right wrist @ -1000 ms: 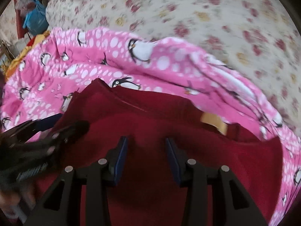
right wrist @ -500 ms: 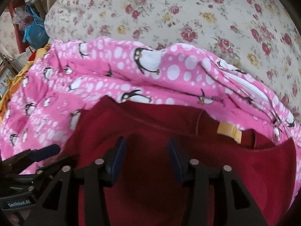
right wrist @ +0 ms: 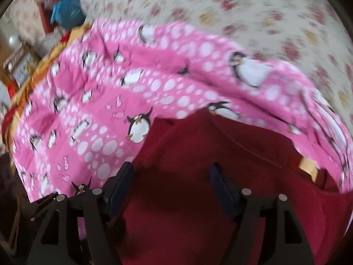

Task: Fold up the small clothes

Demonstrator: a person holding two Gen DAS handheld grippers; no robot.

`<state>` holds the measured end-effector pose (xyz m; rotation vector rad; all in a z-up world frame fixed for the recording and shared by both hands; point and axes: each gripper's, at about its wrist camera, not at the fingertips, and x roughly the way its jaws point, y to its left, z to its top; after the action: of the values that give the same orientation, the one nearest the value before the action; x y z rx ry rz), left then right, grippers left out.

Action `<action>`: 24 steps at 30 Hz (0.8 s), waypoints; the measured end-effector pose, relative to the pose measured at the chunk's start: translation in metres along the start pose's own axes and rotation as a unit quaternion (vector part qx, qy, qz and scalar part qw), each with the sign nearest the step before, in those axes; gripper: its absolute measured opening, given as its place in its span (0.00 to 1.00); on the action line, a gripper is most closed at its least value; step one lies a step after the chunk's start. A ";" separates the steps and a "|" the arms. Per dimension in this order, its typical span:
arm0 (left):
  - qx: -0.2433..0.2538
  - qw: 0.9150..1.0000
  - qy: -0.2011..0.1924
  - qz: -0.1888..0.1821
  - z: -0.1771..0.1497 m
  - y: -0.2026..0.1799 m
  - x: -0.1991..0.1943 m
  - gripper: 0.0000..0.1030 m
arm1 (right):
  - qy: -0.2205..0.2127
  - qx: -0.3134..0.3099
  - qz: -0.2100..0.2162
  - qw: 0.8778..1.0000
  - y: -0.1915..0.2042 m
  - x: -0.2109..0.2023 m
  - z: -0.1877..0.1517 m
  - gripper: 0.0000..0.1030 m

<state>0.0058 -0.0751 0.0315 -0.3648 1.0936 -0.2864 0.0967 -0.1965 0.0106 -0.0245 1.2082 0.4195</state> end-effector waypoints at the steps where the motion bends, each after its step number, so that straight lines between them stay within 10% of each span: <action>1: 0.003 1.000 0.001 -0.001 0.000 0.001 0.000 0.62 | 0.008 -0.004 -0.005 1.000 0.004 0.007 0.004 0.80; 6: 0.002 1.000 -0.001 -0.006 0.002 0.000 0.006 0.68 | 0.017 -0.021 -0.038 0.999 0.014 0.030 0.010 0.80; 10: 0.018 1.000 -0.009 0.004 0.002 -0.011 0.012 0.70 | -0.020 -0.023 -0.017 0.999 0.005 0.014 0.001 0.28; 13: 0.031 0.999 -0.006 -0.007 0.001 -0.021 0.015 0.70 | -0.045 0.003 0.024 0.999 -0.011 -0.012 -0.003 0.17; 18: 0.051 0.998 0.004 -0.044 -0.001 -0.037 0.018 0.27 | -0.086 0.060 0.086 0.991 -0.043 -0.046 -0.011 0.16; 24: 0.100 0.995 -0.010 -0.026 -0.006 -0.061 0.015 0.14 | -0.095 0.092 0.100 0.986 -0.064 -0.052 -0.022 0.16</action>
<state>0.0044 -0.1369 0.0424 -0.2159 1.0273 -0.4341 0.0828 -0.2768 0.0370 0.2910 1.0596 0.4726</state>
